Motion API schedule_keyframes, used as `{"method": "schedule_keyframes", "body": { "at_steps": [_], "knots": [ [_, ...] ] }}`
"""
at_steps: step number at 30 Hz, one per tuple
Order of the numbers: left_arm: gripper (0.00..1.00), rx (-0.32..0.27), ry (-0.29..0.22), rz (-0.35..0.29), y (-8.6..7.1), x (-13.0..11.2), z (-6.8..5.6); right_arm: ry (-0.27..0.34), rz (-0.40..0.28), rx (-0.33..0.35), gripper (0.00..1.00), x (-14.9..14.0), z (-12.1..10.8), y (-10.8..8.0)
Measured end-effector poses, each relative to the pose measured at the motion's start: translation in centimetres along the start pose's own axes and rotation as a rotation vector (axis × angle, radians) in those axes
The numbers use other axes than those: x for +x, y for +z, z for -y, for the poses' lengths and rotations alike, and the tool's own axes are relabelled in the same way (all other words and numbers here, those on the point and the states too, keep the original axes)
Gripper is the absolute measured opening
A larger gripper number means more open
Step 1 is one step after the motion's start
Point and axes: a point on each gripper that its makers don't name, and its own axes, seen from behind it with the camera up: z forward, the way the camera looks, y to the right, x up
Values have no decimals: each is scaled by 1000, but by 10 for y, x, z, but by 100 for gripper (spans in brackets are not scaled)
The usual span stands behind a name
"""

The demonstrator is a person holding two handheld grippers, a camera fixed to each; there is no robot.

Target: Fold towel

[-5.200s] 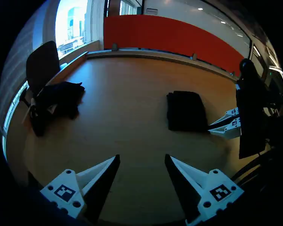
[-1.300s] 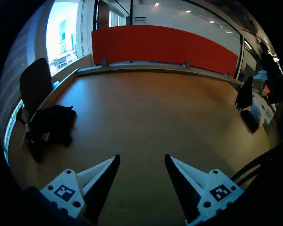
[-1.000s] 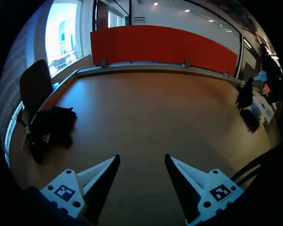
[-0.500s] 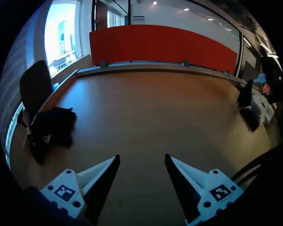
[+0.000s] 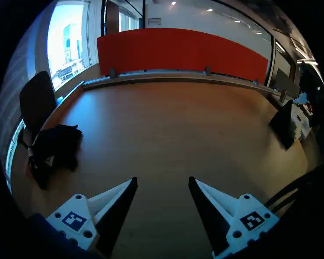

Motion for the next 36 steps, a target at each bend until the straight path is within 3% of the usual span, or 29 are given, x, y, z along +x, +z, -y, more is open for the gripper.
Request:
{"method": "schedule_keyframes", "body": {
  "at_steps": [6,18,27,36],
  "knots": [
    [87,-7,8,3,0,0,-3,4,28,-11,5,-30,6,-6],
    [88,-7,23,2,-6,0,-2,23,91,-93,5,-74,-20,-4],
    [87,-4,24,9,-6,-4,-1,-2,80,-102,5,-65,-22,-4],
    [88,1,21,13,-8,-7,0,-111,71,-102,5,-33,-27,6]
  ]
}}
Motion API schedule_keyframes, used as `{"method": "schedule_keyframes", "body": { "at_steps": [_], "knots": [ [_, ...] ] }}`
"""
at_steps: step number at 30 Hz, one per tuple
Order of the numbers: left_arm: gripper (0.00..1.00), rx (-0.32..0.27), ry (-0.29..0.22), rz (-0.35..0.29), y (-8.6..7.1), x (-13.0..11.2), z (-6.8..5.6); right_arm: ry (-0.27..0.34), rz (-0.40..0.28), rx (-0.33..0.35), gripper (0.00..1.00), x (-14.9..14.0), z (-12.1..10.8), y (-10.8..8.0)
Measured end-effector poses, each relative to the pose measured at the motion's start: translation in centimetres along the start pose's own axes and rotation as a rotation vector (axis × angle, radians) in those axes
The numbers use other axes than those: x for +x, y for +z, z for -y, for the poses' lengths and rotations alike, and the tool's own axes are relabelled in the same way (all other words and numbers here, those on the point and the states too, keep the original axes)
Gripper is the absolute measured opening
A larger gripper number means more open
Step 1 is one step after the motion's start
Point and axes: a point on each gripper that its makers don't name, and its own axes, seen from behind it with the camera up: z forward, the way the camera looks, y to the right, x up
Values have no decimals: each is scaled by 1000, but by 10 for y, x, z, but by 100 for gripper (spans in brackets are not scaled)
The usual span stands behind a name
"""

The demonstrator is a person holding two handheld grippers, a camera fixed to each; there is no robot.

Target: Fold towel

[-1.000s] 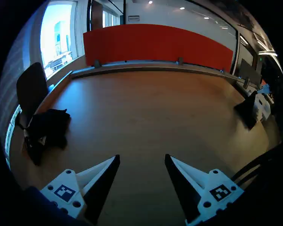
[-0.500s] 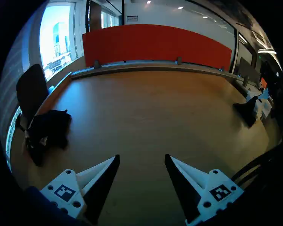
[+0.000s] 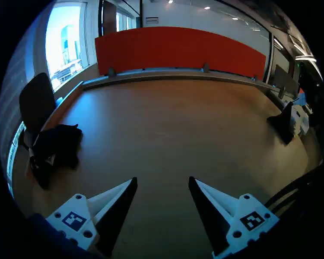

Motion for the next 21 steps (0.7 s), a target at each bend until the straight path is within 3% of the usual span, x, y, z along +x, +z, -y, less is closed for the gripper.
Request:
{"method": "schedule_keyframes", "body": {
  "at_steps": [6,21],
  "knots": [
    [87,7,-7,5,-3,-4,1,-52,-9,3,5,20,-3,6],
    [87,14,-13,6,-4,-6,4,-16,15,15,5,3,5,11]
  ]
}}
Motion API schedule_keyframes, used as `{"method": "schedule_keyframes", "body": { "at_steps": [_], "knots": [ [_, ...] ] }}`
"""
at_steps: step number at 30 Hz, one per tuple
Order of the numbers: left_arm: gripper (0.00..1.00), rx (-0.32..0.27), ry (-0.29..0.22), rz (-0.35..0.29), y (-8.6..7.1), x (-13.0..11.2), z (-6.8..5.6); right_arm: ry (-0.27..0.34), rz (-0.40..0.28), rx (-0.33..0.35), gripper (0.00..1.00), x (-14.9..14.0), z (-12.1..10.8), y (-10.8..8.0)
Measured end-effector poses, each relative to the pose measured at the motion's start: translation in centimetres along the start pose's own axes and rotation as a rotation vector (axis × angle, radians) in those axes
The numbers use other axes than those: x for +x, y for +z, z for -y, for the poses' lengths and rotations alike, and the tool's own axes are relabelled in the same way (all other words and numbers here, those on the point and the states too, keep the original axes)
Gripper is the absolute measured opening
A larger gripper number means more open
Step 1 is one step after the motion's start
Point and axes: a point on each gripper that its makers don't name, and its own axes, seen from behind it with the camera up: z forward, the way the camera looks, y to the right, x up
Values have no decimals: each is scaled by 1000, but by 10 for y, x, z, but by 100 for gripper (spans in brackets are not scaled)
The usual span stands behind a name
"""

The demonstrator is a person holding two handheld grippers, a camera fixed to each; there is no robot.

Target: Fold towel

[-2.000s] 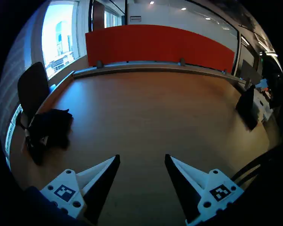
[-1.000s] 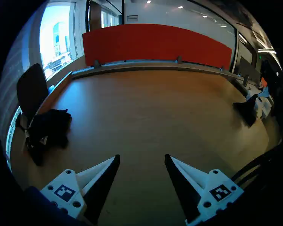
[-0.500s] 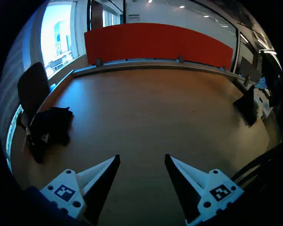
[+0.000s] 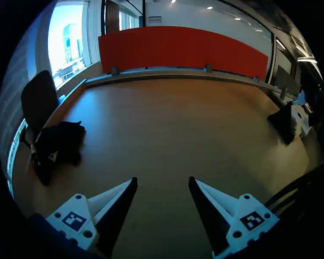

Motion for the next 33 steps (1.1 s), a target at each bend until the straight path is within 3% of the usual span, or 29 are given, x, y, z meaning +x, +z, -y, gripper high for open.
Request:
{"method": "schedule_keyframes", "body": {
  "at_steps": [20,33],
  "knots": [
    [87,-7,6,3,2,2,2,81,90,-26,5,-55,-3,-5],
    [88,-3,24,8,0,1,3,190,216,-64,5,-130,-7,11]
  ]
}}
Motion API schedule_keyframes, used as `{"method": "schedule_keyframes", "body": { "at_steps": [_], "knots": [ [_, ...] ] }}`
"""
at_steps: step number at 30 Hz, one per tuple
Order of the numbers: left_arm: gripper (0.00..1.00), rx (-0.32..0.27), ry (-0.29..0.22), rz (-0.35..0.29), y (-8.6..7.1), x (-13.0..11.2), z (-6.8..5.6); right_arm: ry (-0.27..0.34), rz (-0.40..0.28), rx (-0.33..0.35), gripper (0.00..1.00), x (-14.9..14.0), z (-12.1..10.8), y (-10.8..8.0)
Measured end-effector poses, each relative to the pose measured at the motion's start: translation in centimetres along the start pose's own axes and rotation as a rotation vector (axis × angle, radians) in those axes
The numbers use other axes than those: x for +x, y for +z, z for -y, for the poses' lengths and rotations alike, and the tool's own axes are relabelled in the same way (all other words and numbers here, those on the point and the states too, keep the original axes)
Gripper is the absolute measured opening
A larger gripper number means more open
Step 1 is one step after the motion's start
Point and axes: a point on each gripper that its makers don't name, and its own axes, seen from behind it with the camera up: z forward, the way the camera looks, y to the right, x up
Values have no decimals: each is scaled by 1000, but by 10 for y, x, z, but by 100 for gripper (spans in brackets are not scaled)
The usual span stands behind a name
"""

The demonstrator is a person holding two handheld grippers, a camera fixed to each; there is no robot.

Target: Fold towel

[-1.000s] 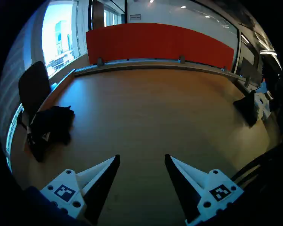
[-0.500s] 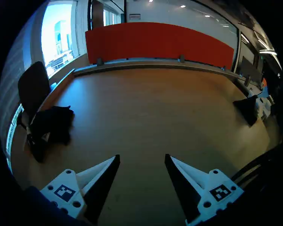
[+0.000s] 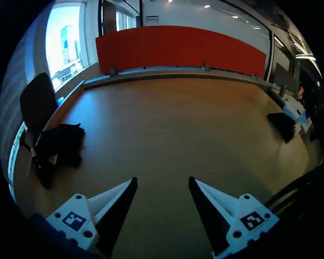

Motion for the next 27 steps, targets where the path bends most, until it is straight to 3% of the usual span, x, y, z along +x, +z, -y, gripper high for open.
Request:
{"method": "schedule_keyframes", "body": {
  "at_steps": [9,27],
  "knots": [
    [88,11,9,4,-1,0,4,55,59,-23,5,-29,-6,20],
    [88,25,13,5,-2,1,10,106,97,-76,5,-41,-14,36]
  ]
}}
